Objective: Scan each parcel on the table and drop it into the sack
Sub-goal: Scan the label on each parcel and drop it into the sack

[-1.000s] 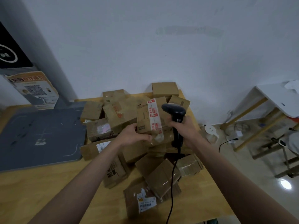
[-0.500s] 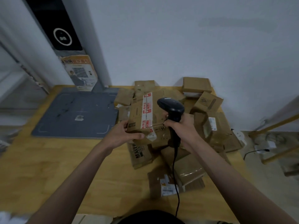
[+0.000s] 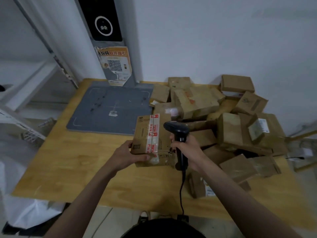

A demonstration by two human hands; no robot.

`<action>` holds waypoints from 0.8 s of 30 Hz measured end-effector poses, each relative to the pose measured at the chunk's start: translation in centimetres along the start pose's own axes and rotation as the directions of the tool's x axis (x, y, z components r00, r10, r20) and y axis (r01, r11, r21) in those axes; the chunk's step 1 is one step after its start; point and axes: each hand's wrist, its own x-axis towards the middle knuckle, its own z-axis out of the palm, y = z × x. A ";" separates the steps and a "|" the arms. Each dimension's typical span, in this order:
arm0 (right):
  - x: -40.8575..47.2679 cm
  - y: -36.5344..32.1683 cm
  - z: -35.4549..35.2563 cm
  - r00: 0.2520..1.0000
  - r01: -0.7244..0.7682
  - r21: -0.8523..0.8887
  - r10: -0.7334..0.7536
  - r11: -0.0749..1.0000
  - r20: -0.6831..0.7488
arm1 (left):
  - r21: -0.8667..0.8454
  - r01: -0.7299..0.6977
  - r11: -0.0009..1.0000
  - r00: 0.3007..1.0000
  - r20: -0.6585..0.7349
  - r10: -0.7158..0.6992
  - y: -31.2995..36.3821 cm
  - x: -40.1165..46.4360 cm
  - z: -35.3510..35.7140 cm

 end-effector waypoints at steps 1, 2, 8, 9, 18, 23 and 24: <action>0.0 1.0 0.9 1.000 -0.016 -0.009 0.016 1.000 -0.017 | 0.003 0.013 1.000 1.000 0.015 -0.013 -0.8 -0.1 -0.1; -0.1 1.9 1.6 0.998 -0.038 -0.006 0.037 0.999 -0.042 | 0.009 0.022 1.000 0.999 0.034 -0.022 -1.6 -0.2 -0.2; -1.1 7.6 4.7 0.991 -0.112 0.070 0.117 0.991 -0.070 | 0.016 0.030 0.999 0.999 0.041 -0.031 -6.1 -0.4 0.6; -1.3 8.2 5.3 0.987 -0.124 0.071 0.131 0.990 -0.091 | 0.017 0.031 0.999 0.999 0.036 -0.032 -6.9 -0.5 0.6; -2.1 11.5 8.5 0.981 -0.158 0.028 0.160 0.987 -0.113 | 0.074 0.114 0.991 0.987 0.103 -0.122 -12.0 -1.3 0.1; -2.1 13.3 9.1 0.942 -0.253 0.067 0.261 0.965 -0.213 | 0.169 0.074 0.983 0.968 0.224 -0.111 -12.5 -1.2 0.2; -2.2 13.6 9.1 0.933 -0.264 0.081 0.276 0.961 -0.231 | 0.213 0.046 0.976 0.962 0.254 -0.101 -12.3 -1.2 0.2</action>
